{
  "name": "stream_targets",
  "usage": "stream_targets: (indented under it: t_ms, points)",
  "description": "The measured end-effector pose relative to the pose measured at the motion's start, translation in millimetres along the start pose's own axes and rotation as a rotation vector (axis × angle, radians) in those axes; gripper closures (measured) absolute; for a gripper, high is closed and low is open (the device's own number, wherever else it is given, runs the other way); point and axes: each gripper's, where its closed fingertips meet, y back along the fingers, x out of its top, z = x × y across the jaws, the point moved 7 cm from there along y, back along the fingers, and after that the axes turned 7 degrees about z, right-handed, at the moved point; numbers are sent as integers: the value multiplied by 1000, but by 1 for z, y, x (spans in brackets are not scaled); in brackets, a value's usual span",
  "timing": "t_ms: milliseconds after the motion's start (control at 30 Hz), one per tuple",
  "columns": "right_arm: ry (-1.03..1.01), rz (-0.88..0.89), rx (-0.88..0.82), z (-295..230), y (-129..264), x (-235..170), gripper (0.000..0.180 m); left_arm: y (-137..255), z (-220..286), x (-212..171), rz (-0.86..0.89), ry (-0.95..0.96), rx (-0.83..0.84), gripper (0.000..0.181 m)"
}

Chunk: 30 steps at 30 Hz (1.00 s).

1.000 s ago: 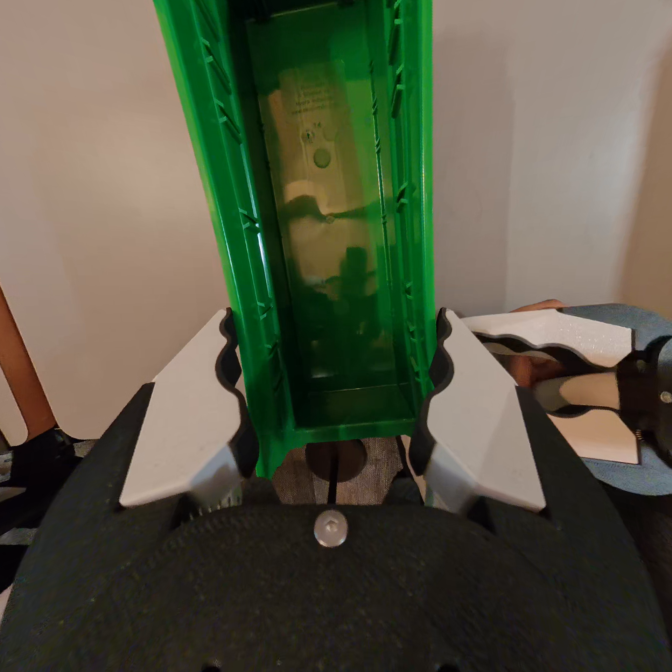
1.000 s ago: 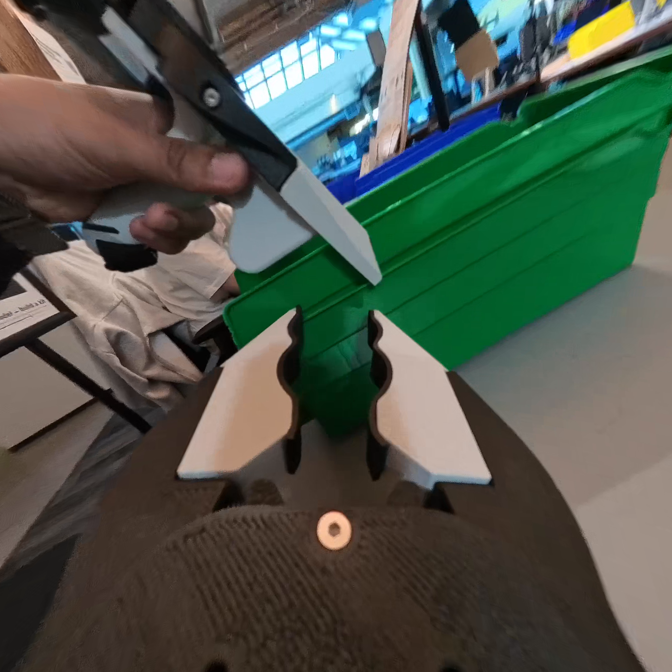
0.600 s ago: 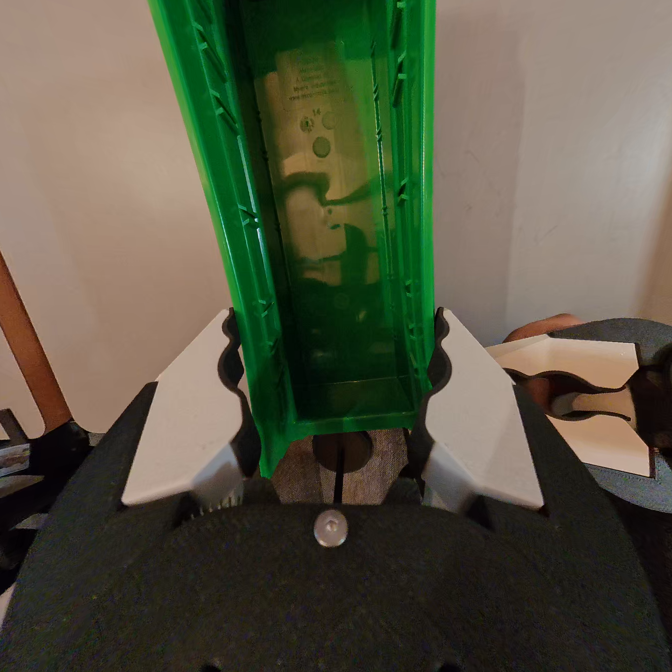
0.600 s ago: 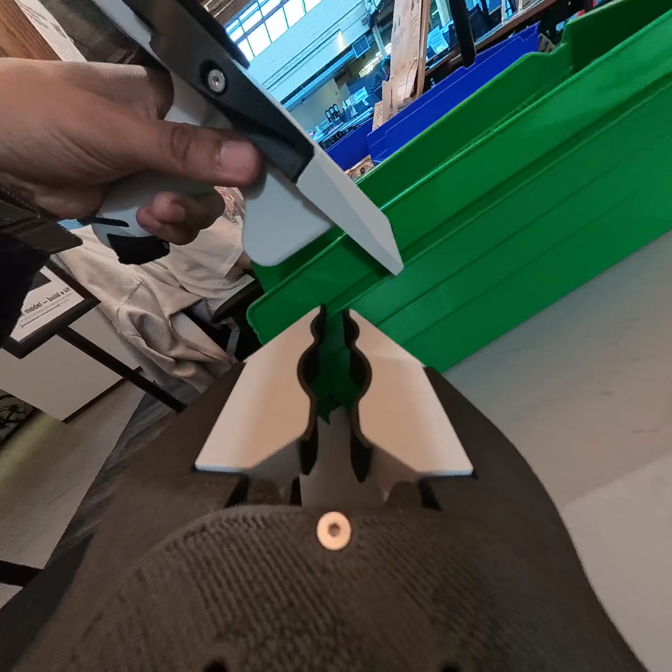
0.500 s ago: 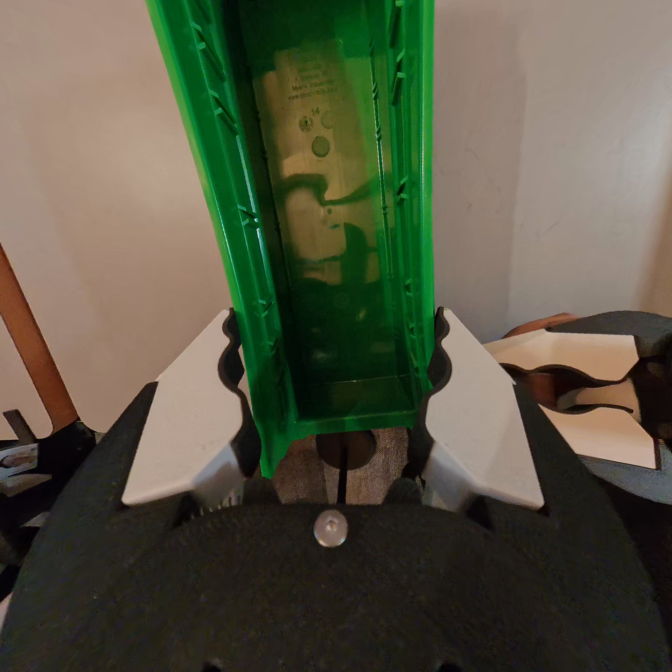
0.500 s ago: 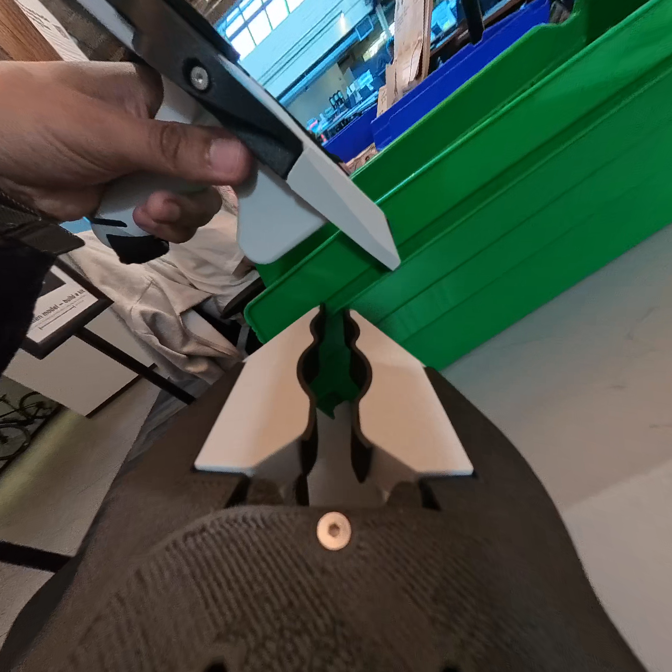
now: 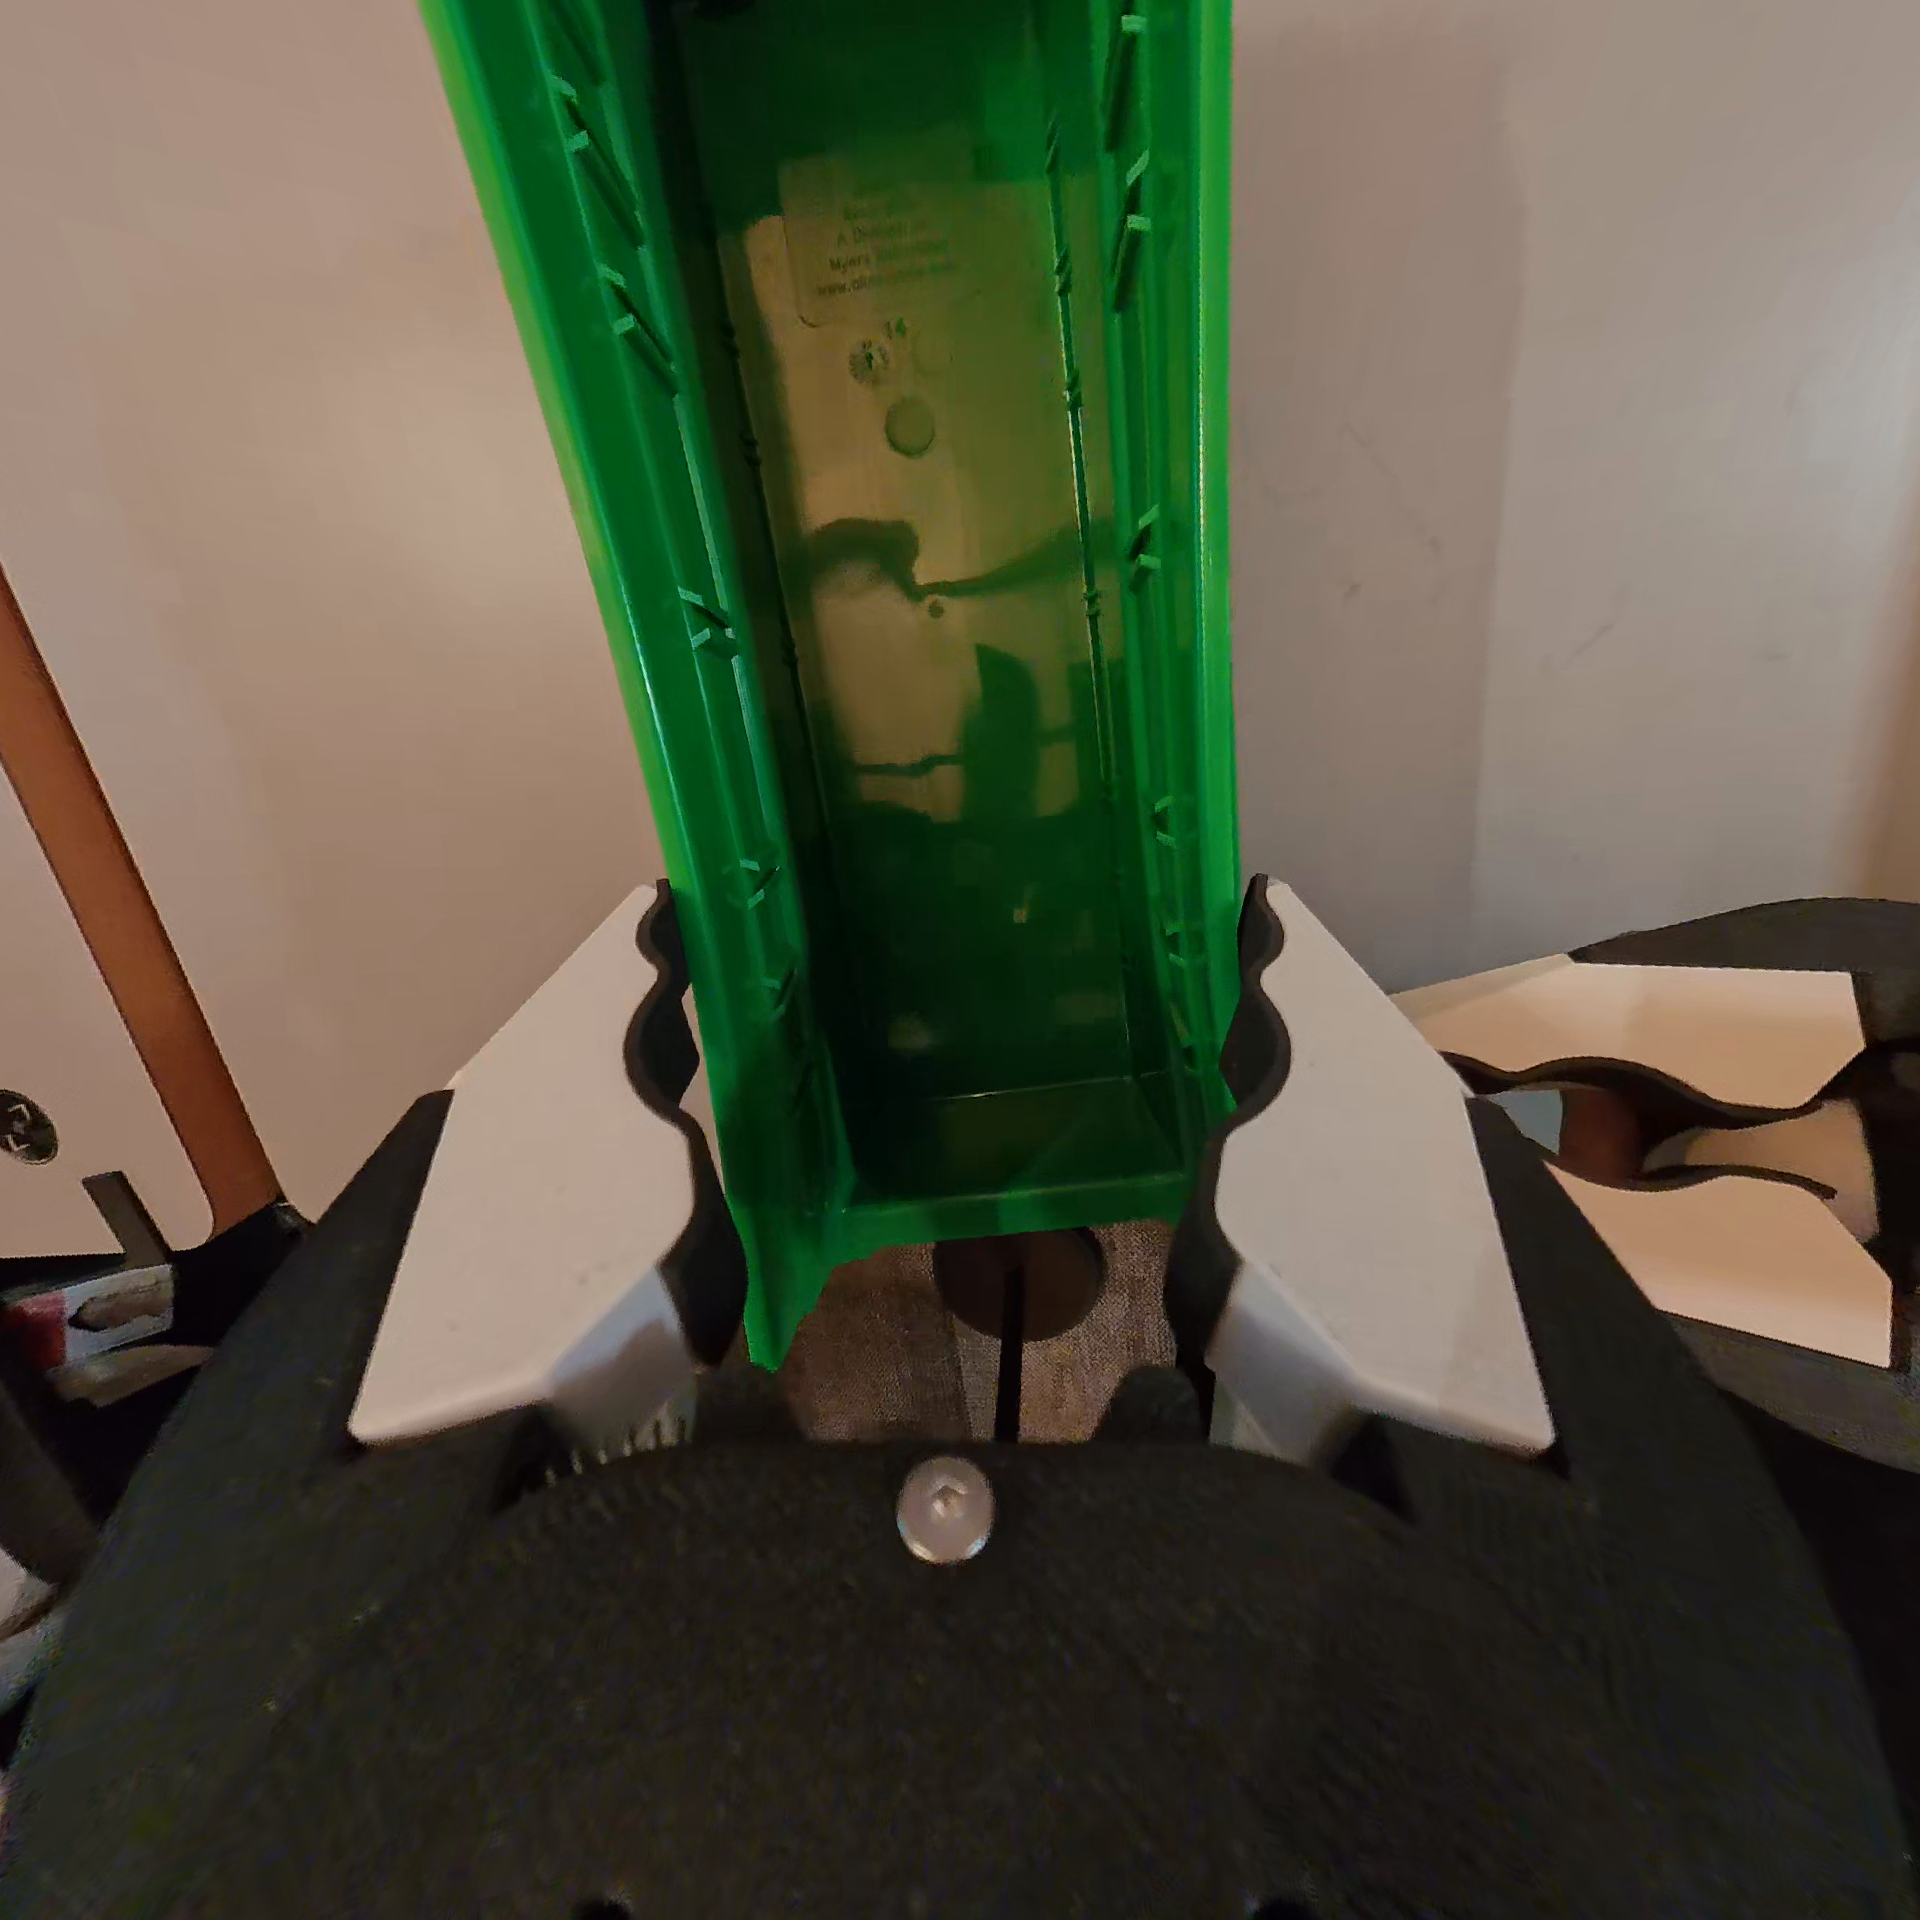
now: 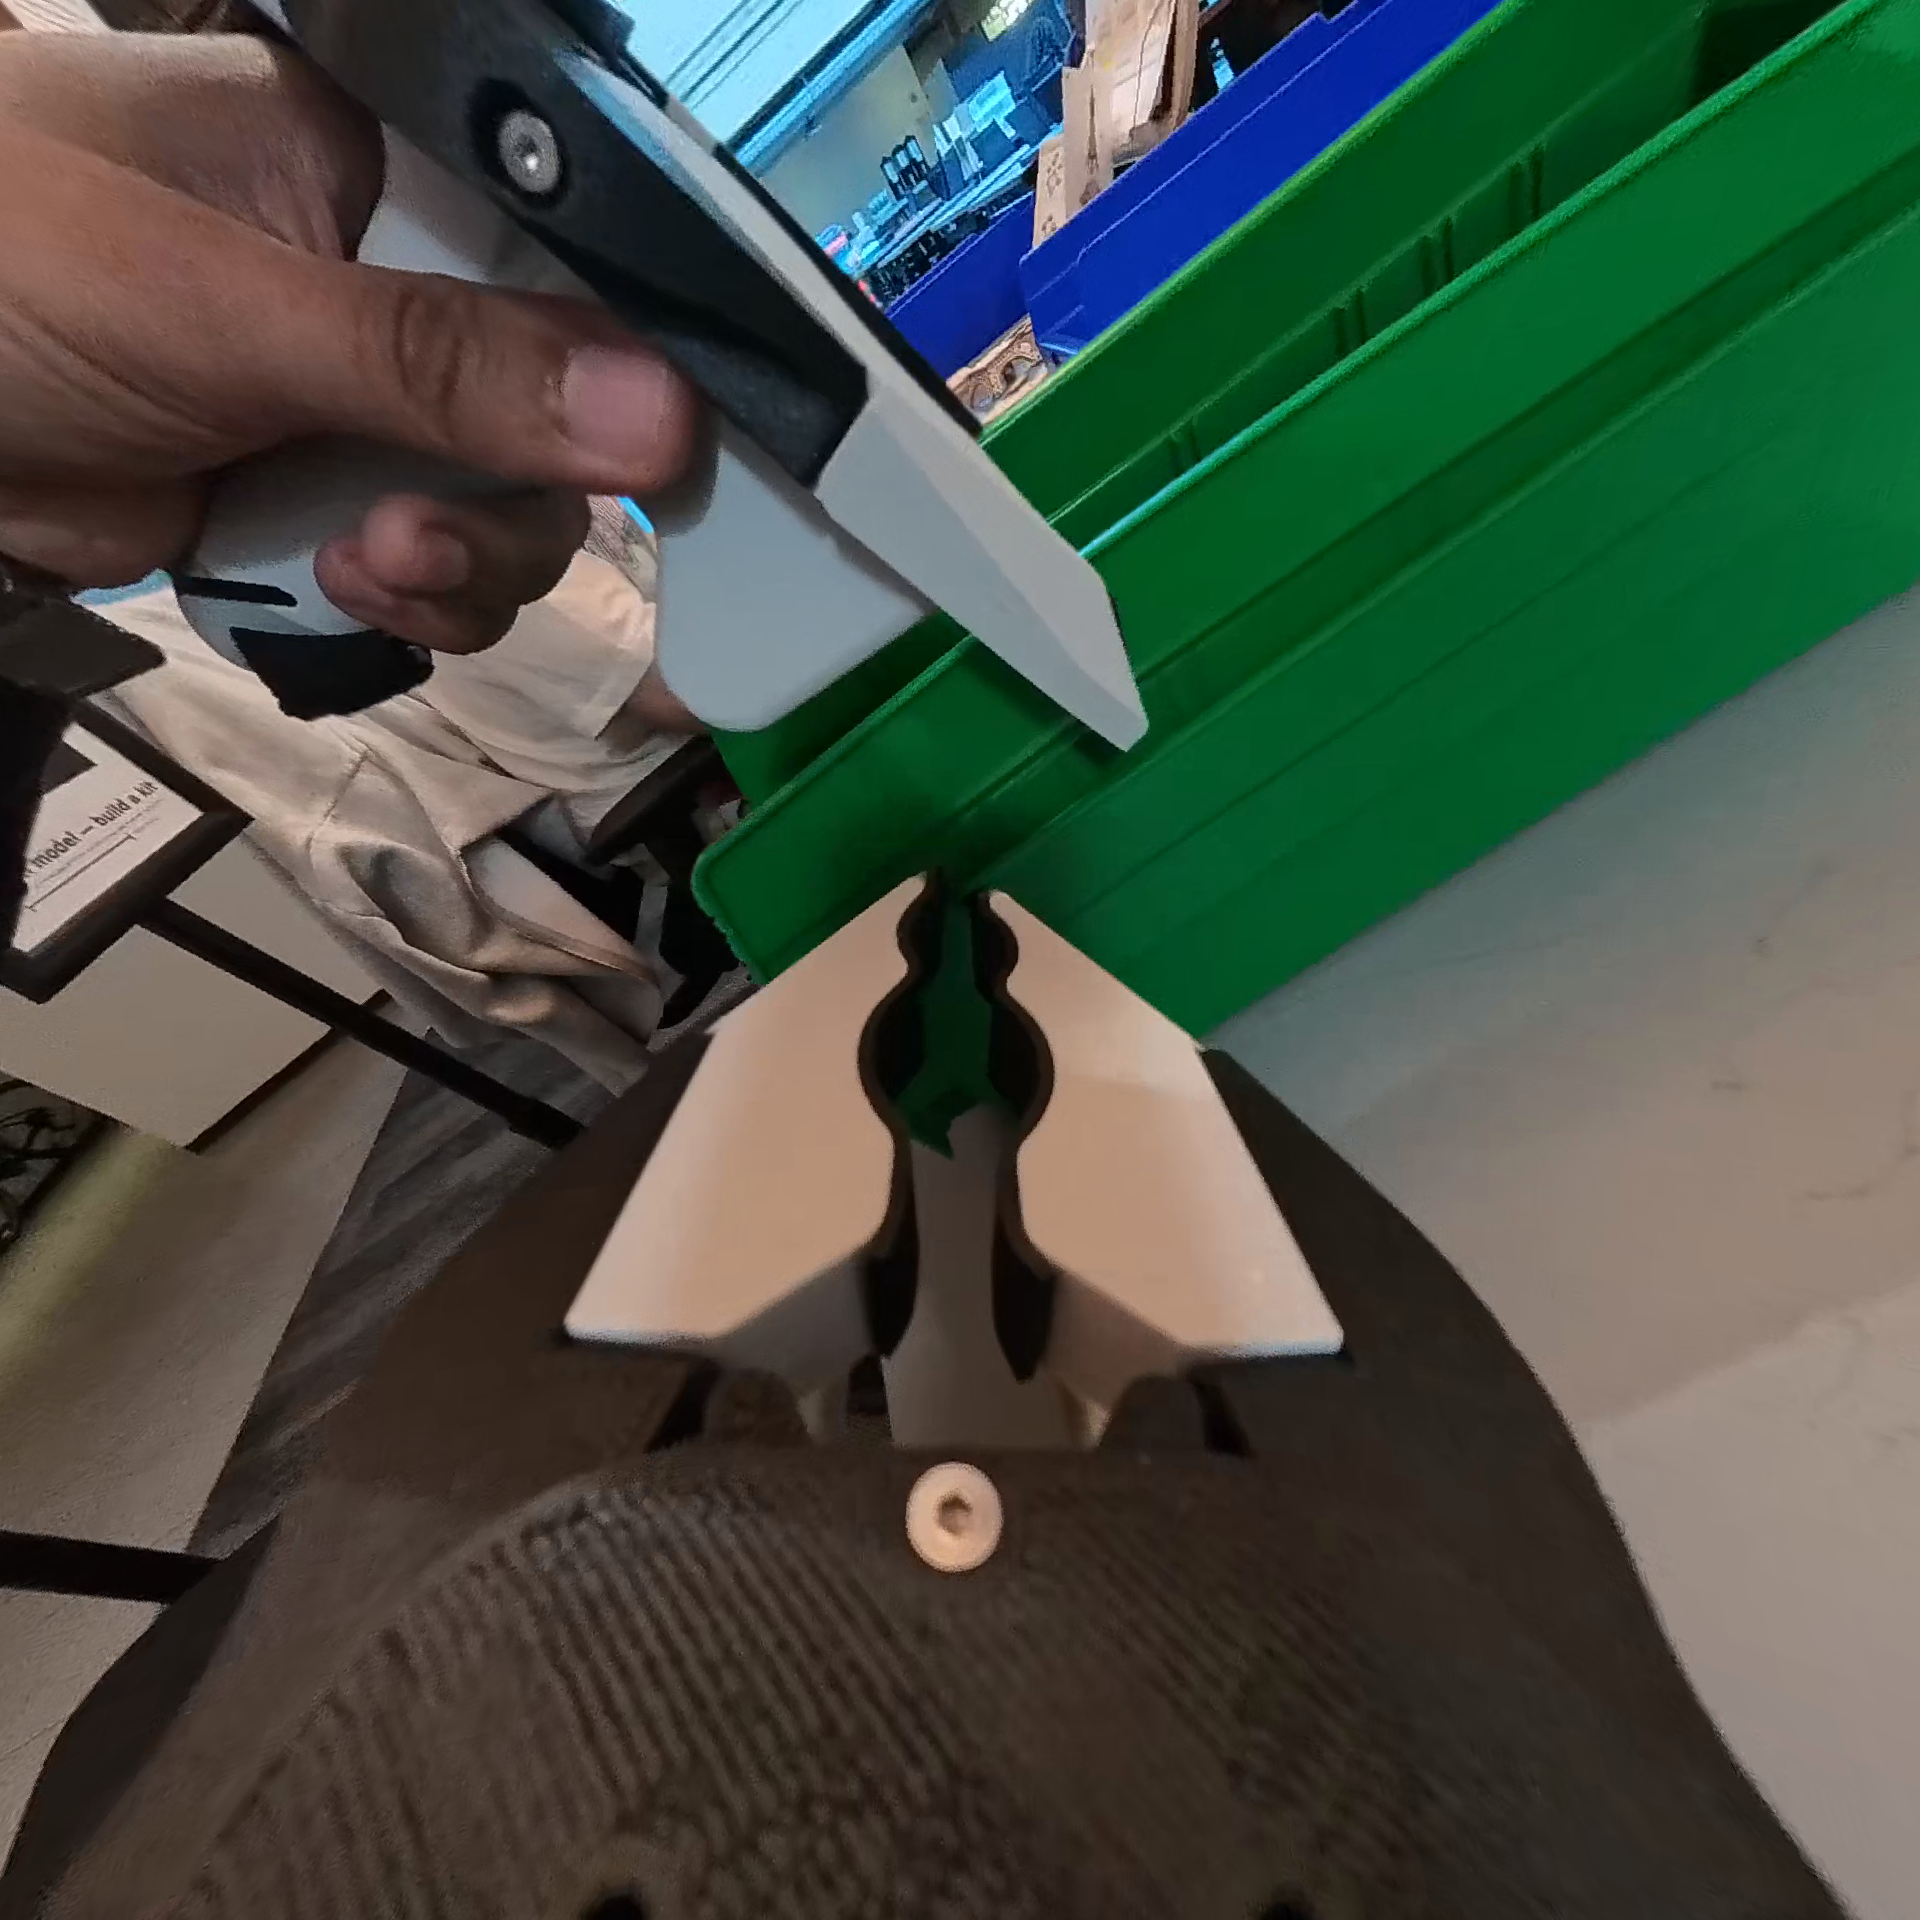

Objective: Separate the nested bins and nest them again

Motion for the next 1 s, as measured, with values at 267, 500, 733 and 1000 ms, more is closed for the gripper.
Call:
stream_targets:
  t_ms: [267,500,733,1000]
  points:
    - [6,54,16,0,3,-3,173,1,1,-3,16,-17,-31,74]
    - [-230,260,74,43,32,2,149,2,4,-9,73,9,-68,70]
    - [-177,219,-79,73,8,32,146,6,4,-7,128,35,-76,70]
    - [-274,218,-124,91,-11,52,150,10,7,-9,180,13,-59,72]
